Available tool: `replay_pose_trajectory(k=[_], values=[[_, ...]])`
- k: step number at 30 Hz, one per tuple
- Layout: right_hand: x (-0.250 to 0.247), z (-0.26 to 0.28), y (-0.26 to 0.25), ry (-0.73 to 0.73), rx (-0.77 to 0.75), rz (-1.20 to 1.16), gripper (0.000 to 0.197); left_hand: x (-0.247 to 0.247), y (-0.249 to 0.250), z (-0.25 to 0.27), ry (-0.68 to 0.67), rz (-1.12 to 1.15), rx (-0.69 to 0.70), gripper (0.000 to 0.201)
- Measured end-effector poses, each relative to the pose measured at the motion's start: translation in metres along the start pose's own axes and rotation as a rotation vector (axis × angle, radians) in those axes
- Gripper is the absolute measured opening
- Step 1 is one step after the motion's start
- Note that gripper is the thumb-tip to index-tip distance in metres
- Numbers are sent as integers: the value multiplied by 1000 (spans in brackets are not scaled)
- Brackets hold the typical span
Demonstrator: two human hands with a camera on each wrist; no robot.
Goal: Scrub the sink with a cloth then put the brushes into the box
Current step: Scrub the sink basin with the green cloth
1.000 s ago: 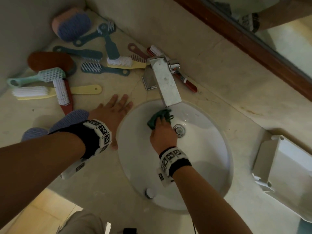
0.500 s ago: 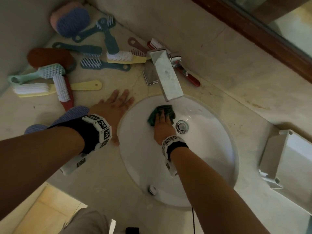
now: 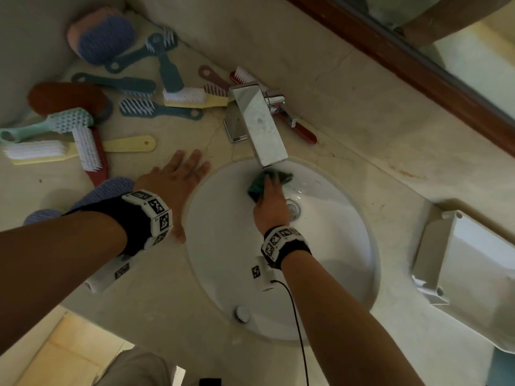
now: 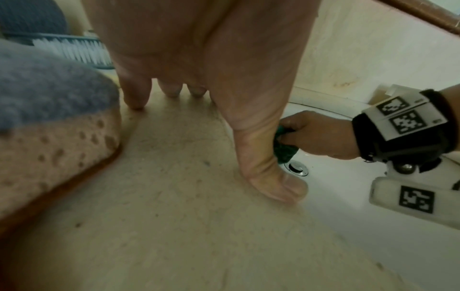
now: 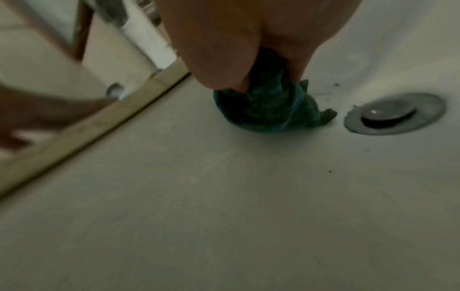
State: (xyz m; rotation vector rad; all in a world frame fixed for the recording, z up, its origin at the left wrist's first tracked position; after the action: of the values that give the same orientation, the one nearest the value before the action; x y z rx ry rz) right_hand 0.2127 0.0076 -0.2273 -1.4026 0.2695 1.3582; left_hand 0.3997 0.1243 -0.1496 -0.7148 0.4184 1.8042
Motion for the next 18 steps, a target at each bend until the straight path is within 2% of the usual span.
replay_pose_trajectory(k=[2,4,9,13,16,18], values=[[23,-4,-9,-210,-120,117,70,0,1,-1,2,3,0,160],[42,-4,-4,-361,-148,225,71,0,2,-1,-2,-1,-1,160],[44,8,29,-408,-29,371,71,-3,2,0,-25,-2,-4,160],[26,15,56,-440,124,333,72,-5,5,3,-33,-3,-1,160],[22,20,54,-481,155,330,71,-6,5,5,-28,3,5,159],[23,27,49,-522,141,392,62,-5,5,6,-20,11,8,158]])
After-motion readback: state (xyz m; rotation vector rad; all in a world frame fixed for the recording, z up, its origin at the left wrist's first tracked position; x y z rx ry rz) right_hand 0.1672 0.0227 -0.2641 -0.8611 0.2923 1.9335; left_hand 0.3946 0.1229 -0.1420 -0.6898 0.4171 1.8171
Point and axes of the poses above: each hand's wrist, its own z-axis away from the middle knuckle, its own x-axis out of the palm, y = z × x, the point moved 7 cm from there along -z, towards the middle knuckle, and after that the axes turned 10 degrees about -x, right-handed, at the moved point
